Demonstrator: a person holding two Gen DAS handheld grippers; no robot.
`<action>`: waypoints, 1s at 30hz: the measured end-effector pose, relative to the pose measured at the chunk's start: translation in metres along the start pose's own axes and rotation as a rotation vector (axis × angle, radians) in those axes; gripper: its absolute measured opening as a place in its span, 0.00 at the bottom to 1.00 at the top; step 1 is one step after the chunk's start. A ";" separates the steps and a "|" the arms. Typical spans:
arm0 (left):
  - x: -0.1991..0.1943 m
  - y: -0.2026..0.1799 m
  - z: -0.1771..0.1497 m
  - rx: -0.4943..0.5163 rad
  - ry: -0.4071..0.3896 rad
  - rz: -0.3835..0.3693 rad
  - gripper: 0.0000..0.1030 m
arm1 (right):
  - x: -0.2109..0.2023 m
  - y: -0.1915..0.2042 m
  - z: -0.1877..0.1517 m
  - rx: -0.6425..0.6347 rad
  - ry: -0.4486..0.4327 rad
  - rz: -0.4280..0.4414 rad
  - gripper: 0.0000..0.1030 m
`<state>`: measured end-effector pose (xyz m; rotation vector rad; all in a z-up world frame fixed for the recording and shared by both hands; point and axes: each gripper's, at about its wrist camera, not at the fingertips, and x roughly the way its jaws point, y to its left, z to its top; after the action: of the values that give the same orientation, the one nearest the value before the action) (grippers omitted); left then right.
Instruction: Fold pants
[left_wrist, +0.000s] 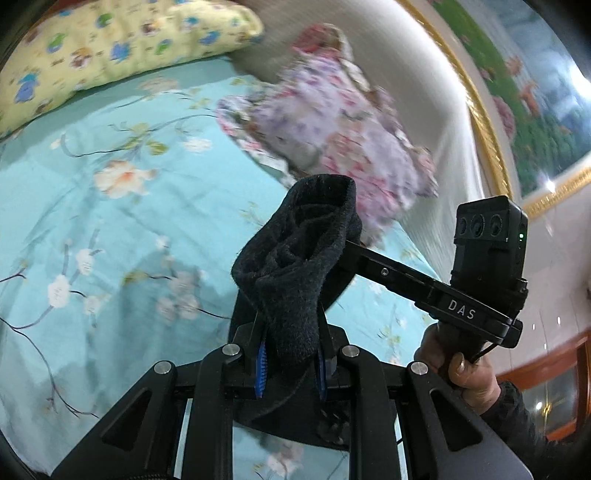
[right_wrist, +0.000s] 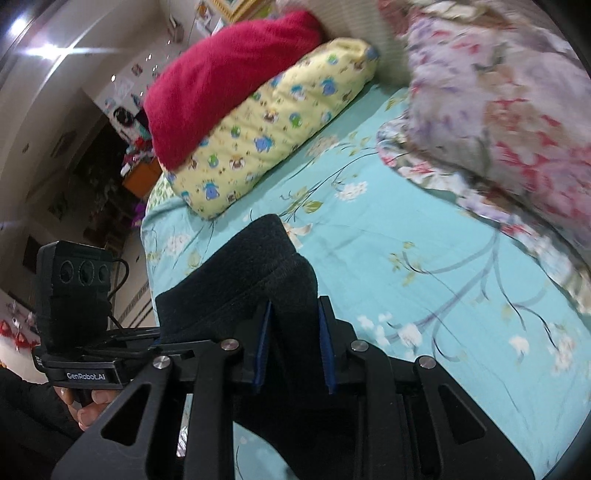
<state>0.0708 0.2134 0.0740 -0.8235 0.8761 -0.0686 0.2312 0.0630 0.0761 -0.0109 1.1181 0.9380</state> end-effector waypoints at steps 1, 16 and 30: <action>0.000 -0.010 -0.004 0.028 0.006 -0.004 0.19 | -0.010 -0.002 -0.006 0.012 -0.019 -0.004 0.24; 0.028 -0.114 -0.062 0.317 0.148 -0.051 0.19 | -0.107 -0.034 -0.106 0.178 -0.252 -0.097 0.19; 0.083 -0.160 -0.129 0.503 0.341 -0.045 0.19 | -0.155 -0.073 -0.195 0.443 -0.414 -0.113 0.06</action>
<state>0.0772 -0.0076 0.0797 -0.3617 1.0991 -0.4615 0.1138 -0.1682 0.0695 0.4583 0.9047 0.5425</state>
